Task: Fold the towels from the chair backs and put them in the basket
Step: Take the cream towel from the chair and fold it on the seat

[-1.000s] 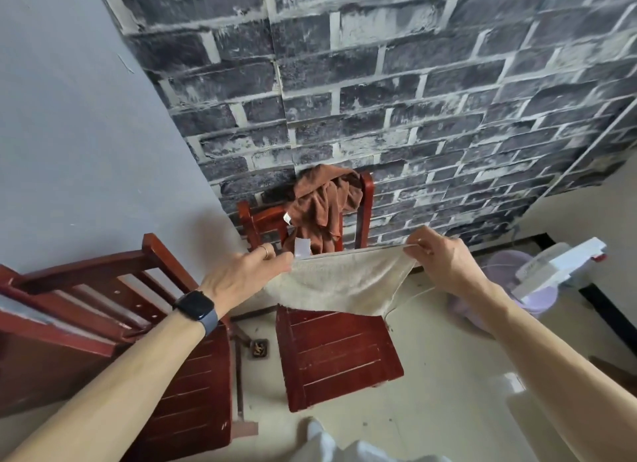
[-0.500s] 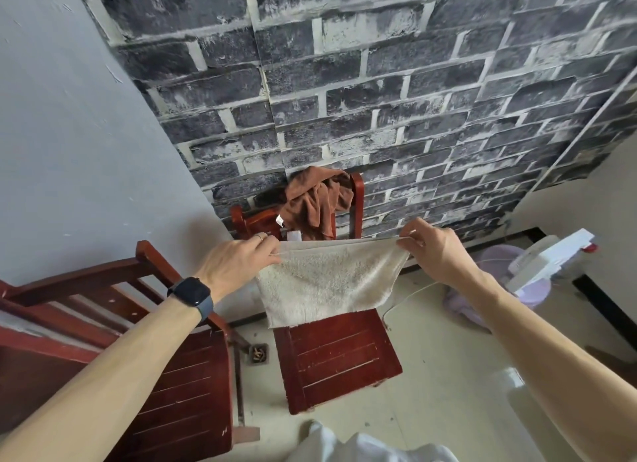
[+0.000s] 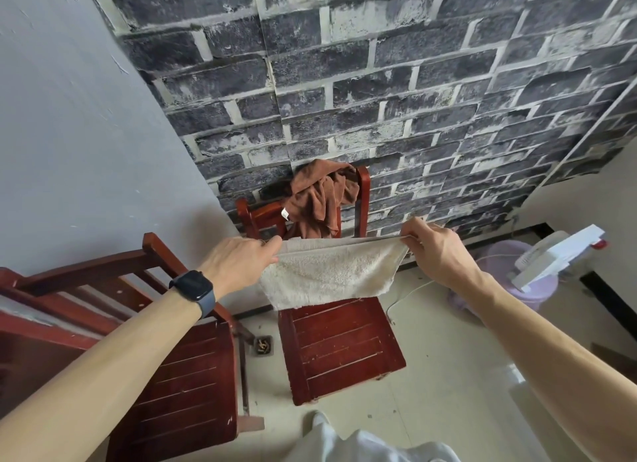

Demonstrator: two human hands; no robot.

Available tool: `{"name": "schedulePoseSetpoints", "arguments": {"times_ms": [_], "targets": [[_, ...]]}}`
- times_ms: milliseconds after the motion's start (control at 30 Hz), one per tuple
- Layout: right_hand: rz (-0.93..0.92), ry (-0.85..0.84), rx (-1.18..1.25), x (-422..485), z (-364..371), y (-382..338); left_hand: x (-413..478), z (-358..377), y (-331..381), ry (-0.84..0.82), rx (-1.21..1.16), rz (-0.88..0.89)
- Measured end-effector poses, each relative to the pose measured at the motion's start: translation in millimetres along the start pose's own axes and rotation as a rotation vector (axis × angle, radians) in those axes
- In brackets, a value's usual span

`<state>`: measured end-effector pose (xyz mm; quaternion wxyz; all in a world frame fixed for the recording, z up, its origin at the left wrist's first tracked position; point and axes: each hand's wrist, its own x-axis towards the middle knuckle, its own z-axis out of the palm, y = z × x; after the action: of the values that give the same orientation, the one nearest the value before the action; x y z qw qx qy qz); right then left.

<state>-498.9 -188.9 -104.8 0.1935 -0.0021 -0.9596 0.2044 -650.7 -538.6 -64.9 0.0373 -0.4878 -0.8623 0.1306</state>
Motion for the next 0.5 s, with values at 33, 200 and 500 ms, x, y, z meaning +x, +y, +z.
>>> {"name": "schedulePoseSetpoints", "arguments": {"times_ms": [33, 200, 500], "targets": [[-0.010, 0.009, -0.004, -2.1, 1.0, 0.4, -0.8, -0.5, -1.2, 0.017, -0.007, 0.004], [-0.043, -0.029, -0.023, -8.9, 3.0, 10.6, -5.1, 2.1, -2.5, 0.166, -0.160, 0.045], [-0.035, -0.099, -0.043, -13.1, 10.4, 22.8, 7.9, 16.2, 4.5, -0.005, -0.085, 0.044]]}}
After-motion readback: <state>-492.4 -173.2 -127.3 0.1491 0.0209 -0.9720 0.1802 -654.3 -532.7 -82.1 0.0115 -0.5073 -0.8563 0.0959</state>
